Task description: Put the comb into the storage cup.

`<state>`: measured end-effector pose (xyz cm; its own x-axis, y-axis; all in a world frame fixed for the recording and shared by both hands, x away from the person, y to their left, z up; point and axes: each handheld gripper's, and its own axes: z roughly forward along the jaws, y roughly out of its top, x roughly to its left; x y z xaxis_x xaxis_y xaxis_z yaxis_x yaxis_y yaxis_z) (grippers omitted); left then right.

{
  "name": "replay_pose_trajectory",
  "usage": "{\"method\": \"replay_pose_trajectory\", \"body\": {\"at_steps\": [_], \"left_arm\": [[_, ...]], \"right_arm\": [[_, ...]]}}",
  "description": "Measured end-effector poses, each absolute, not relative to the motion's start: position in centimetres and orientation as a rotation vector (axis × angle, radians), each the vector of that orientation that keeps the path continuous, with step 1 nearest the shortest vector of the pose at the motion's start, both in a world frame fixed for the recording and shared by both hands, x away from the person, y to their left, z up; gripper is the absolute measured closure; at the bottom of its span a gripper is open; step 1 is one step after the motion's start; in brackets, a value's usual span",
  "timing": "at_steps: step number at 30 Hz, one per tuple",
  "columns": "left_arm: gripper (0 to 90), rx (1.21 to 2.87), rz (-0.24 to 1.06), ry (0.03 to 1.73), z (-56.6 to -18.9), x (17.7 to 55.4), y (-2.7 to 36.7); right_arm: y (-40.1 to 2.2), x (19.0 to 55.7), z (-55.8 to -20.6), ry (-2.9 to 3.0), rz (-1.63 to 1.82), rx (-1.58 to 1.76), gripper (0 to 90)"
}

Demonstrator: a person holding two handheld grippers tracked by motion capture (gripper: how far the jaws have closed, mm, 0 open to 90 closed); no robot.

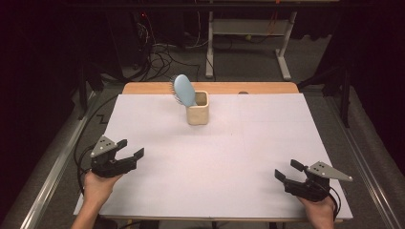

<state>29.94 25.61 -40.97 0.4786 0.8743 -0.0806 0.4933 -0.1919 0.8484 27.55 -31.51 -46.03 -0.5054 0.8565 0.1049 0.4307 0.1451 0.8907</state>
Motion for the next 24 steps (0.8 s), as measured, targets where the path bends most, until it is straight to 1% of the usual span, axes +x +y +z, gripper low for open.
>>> {"method": "replay_pose_trajectory", "body": {"at_steps": [24], "left_arm": [[27.4, 1.826, 0.525, 1.19, -42.2, 30.0, 26.2]], "right_arm": [[-31.5, 27.5, -46.0, 1.998, 1.321, 1.227, 24.0]]}}
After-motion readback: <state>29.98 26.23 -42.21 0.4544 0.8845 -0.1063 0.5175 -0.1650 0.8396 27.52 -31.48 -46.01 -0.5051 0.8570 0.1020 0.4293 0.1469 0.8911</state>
